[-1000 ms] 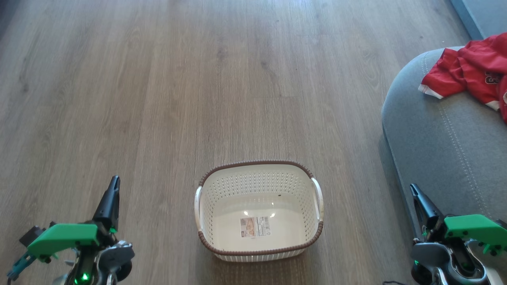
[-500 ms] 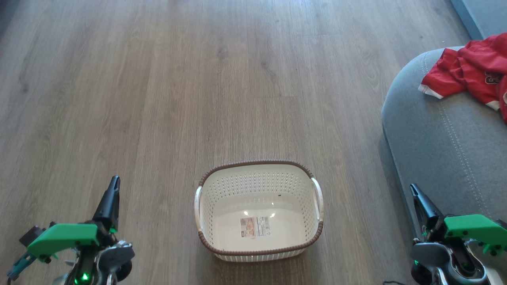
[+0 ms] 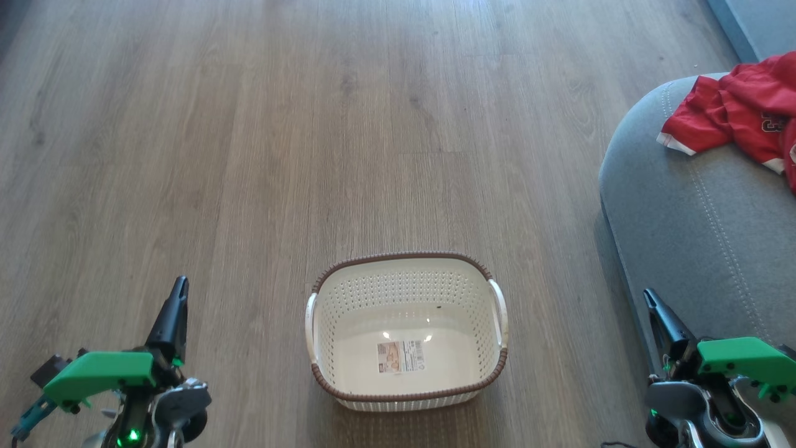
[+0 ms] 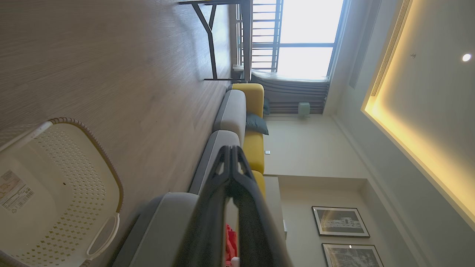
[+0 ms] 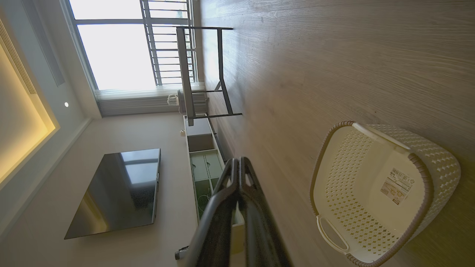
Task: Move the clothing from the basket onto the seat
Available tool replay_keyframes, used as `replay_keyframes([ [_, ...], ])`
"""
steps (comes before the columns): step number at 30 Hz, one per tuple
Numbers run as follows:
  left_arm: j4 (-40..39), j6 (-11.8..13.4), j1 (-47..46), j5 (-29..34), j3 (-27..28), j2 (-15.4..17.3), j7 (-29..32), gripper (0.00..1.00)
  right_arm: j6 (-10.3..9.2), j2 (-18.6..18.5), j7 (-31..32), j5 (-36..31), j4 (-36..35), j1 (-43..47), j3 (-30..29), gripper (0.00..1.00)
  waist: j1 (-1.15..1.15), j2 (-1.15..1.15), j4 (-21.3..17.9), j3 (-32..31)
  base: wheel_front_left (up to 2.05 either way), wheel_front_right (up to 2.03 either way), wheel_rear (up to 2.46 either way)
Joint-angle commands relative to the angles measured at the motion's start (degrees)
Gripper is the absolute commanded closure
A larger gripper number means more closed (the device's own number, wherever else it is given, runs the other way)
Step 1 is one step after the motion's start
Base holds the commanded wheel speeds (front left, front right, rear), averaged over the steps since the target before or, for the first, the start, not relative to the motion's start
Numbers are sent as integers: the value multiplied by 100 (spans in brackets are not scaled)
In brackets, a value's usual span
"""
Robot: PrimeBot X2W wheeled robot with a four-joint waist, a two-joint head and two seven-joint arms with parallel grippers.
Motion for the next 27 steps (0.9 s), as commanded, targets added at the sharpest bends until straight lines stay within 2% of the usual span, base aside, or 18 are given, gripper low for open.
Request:
replay_keyframes([
  [1,-169,-40,-320,-3,210,24,23,100,40,-81,43,33,-212,-275,100,100,0,0,0,0,0,0,0],
  [27,-169,-40,-320,-2,211,23,24,100,40,-81,43,33,-212,-275,100,100,0,0,0,0,0,0,0],
])
